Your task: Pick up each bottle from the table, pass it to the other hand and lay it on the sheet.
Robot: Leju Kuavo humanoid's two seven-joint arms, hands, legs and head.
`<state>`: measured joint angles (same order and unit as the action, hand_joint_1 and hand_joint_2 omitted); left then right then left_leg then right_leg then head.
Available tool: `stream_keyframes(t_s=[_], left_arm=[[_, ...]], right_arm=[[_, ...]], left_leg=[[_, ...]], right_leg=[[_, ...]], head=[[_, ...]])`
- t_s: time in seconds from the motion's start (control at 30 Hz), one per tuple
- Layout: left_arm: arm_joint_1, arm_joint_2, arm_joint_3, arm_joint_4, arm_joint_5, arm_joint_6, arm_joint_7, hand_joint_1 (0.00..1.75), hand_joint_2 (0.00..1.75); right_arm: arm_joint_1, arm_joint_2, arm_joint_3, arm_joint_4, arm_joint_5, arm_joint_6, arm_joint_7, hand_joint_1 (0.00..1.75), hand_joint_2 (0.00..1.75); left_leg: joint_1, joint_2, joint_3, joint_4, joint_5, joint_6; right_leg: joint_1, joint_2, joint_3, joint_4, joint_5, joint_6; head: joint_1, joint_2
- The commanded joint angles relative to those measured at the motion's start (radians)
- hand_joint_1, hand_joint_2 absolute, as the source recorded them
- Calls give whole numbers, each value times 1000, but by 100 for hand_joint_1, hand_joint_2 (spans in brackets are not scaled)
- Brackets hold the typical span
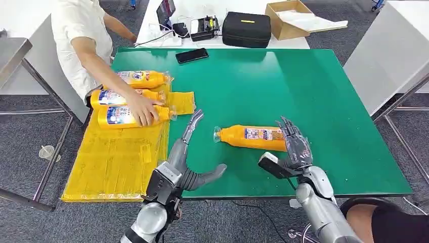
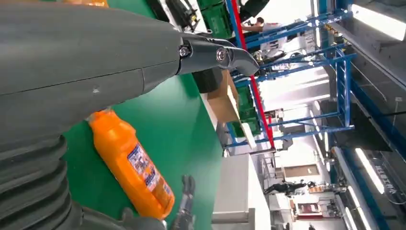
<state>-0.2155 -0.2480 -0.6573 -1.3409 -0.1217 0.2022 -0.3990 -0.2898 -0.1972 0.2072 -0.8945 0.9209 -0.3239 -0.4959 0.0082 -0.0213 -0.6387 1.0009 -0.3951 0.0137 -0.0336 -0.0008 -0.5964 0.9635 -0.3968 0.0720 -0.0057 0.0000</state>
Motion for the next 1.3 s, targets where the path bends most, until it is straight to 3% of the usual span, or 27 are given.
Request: stream_keyframes(t_s=[0.03,0.47,0.7,1.17,1.3], left_arm=[[-53,9,-28,57,12,3,5,0,175],[-67,7,-29,76,41,-20,28,0,175],[-73,11,-42,82,47,-24,31,0,175],[-90,-1,-45,88,51,-21,29,0,175],[-84,1,-47,81,47,-11,29,0,175]], right_arm=[[-88,27,83,188,13,-5,-6,0,175],[-156,8,112,292,23,-1,42,0,175],[-218,20,144,414,80,-88,67,0,175],[-285,25,151,468,105,-59,104,0,175],[-285,20,189,474,157,-106,106,0,175]], left_leg=[[1,3,3,0,-1,0],[0,2,3,0,-1,0],[0,2,3,0,-1,0],[0,4,5,1,-3,0],[0,3,3,0,-2,0]], right_leg=[[1,1,3,-1,-1,-3],[1,1,3,0,-1,-3],[1,1,2,-1,0,-2],[1,2,5,0,-2,-4],[1,1,3,0,-1,-3]], head=[[0,0],[0,0],[0,0],[0,0],[0,0]])
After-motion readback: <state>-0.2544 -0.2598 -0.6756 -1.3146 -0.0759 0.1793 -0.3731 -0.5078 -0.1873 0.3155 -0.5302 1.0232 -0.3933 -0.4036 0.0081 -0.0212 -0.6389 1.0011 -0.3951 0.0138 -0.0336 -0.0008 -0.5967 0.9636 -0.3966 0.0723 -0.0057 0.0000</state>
